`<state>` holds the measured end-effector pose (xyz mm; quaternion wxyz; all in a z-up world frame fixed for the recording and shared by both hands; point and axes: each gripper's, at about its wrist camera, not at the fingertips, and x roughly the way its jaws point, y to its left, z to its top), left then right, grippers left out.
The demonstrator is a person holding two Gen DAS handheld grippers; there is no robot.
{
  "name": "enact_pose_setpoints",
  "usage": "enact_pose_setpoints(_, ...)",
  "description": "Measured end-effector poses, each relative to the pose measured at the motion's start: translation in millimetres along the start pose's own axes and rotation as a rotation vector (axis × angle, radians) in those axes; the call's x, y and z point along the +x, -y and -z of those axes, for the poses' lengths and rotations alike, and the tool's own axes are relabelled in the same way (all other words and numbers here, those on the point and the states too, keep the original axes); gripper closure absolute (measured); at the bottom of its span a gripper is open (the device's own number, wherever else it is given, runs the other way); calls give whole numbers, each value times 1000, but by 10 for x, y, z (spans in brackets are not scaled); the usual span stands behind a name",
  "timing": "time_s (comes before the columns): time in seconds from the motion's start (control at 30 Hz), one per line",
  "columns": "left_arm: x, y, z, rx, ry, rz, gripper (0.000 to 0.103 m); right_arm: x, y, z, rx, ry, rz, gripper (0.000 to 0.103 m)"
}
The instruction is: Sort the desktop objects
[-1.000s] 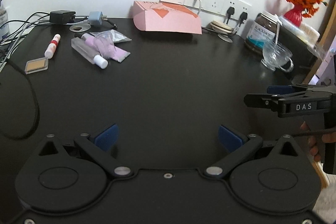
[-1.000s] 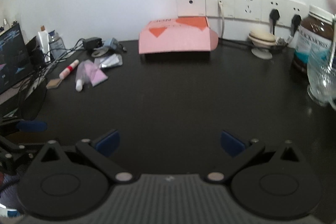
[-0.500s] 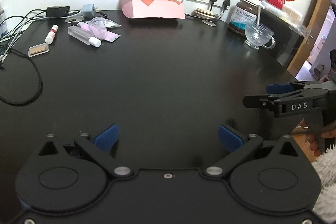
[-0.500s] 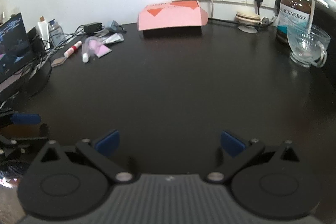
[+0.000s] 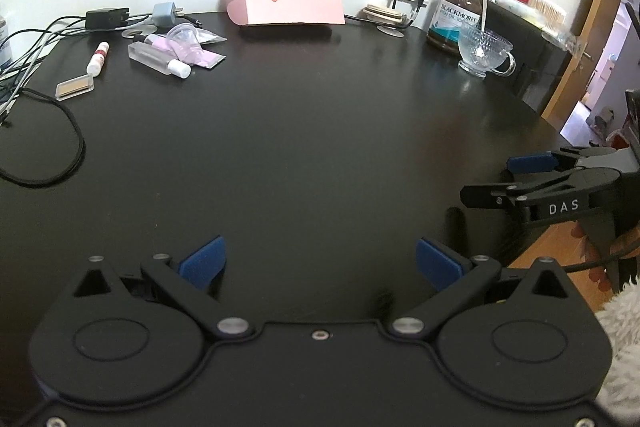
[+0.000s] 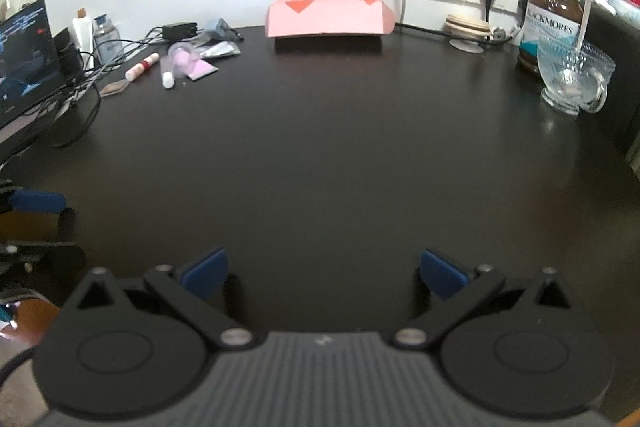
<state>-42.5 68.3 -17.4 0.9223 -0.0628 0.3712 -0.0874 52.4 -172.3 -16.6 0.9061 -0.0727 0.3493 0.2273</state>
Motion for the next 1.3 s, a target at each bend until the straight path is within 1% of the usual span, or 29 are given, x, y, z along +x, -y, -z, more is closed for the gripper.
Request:
enact_pose_setpoints(0.23, 41, -13, -54, 5, -15, -16, 0, 67, -20, -45, -34, -20, 10, 1)
enact_pose_setpoints(0.4, 89, -44, -119, -14, -23, -25, 0, 120, -22, -127, -44, -50, -9, 1)
enact_pose_setpoints(0.6, 151, -129, -236, -47, -32, -37, 0, 202, 65, -289, 13, -81, -60, 1)
enact_pose_setpoints(0.73, 167, -180, -346, -65, -20, -45, 0, 286, 166, -430, 78, -98, -83, 1)
enact_pose_setpoints(0.87, 201, -202, -481, -69, -8, -45, 0, 343, 246, -582, 108, -88, -78, 1)
enact_pose_setpoints(1.07, 279, -123, -763, -42, 26, -30, 0, 393, 314, -817, 89, -52, -80, 1)
enact_pose_setpoints(1.3, 373, -14, -1105, -9, 74, -20, 0, 494, 413, -1121, 98, -12, -88, 1)
